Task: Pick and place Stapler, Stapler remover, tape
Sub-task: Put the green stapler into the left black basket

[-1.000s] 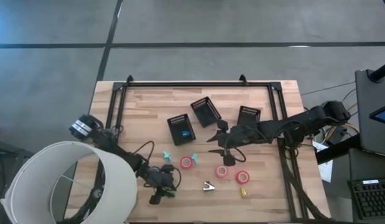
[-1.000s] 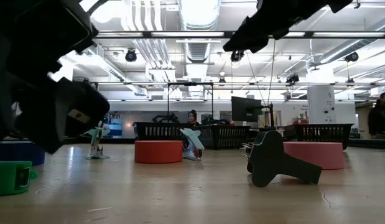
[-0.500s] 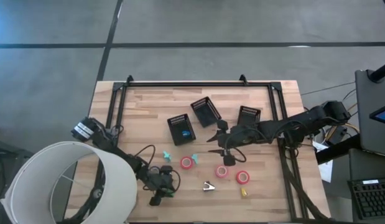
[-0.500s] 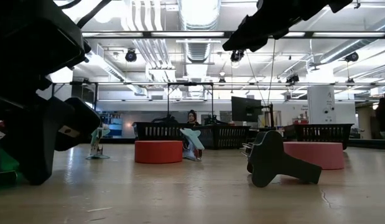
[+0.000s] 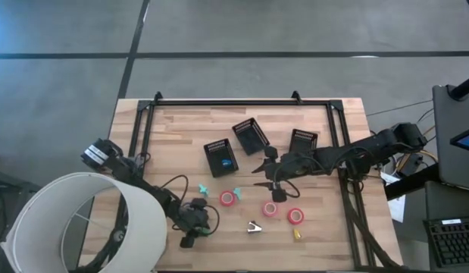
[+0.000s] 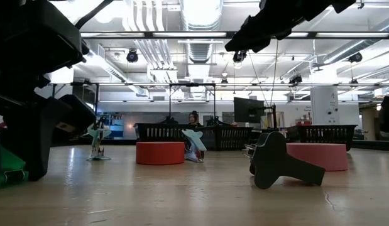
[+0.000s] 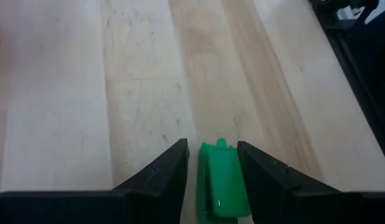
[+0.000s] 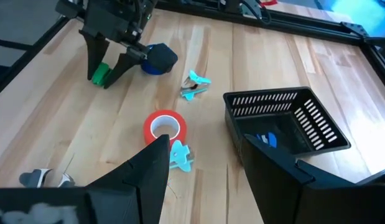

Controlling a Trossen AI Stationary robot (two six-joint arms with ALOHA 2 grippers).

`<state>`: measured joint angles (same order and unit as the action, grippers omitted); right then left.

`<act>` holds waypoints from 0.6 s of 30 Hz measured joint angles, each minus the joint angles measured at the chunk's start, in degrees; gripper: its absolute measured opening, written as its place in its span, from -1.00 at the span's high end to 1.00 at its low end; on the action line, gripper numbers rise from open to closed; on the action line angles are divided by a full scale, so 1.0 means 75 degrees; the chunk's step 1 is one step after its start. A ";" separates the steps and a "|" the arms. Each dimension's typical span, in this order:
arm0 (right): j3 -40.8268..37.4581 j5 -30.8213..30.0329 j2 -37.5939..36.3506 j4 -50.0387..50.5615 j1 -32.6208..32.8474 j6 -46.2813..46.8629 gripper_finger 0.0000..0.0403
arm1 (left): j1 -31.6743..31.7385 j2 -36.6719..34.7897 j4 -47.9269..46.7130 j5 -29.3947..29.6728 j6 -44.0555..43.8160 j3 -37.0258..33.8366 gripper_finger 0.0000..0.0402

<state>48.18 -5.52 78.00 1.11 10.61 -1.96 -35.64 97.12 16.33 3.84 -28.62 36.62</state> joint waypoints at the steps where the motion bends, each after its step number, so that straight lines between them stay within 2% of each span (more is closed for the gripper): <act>1: 0.0000 0.0000 0.0000 0.0000 0.0000 -0.0006 0.04 | 0.0000 0.0000 -0.0051 0.0005 -0.0003 0.0003 0.28; 5: 0.0000 0.0000 0.0000 0.0001 0.0000 -0.0011 0.04 | 0.0000 -0.0005 -0.0056 0.0004 0.0098 0.0028 0.37; 10: 0.0000 0.0000 0.0000 0.0000 0.0000 0.0000 0.04 | 0.0009 -0.0050 -0.0174 0.0003 0.0230 0.0155 0.69; 14: 0.0000 0.0000 0.0000 0.0000 0.0000 0.0000 0.04 | 0.0112 -0.0249 -0.0344 0.0310 0.0339 0.0262 0.69; 18: 0.0000 0.0000 0.0003 -0.0006 0.0000 0.0000 0.04 | 0.0325 -0.0711 -0.0345 0.0963 0.1075 0.0459 0.69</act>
<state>48.18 -5.52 78.02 1.06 10.61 -1.96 -33.20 91.79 13.74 11.06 -20.56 40.06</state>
